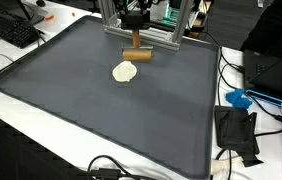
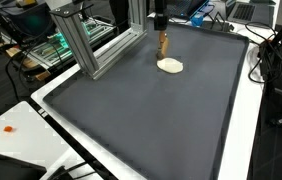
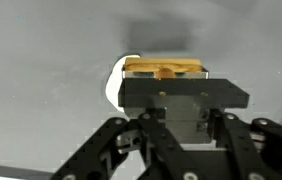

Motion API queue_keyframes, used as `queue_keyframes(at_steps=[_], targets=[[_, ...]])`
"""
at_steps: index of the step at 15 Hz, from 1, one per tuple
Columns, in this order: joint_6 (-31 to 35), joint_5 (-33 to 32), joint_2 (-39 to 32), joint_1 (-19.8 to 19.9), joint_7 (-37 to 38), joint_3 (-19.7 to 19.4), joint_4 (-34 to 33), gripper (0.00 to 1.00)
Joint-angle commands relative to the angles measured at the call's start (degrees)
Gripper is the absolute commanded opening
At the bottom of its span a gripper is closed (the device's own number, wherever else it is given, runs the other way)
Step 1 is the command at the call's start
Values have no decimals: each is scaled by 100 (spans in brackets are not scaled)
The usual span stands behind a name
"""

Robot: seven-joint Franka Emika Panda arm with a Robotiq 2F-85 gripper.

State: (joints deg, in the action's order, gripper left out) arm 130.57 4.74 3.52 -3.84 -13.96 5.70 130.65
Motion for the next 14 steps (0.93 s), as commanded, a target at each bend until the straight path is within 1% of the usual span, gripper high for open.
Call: queue_keyframes(at_steps=[1,8,14], targets=[[-223,7,885,-82,613,-7,484,22],[-908,-107,2321,-171,1447,111,1066,22],[-1421,-48,3280,-334,1809,299,1476,22]])
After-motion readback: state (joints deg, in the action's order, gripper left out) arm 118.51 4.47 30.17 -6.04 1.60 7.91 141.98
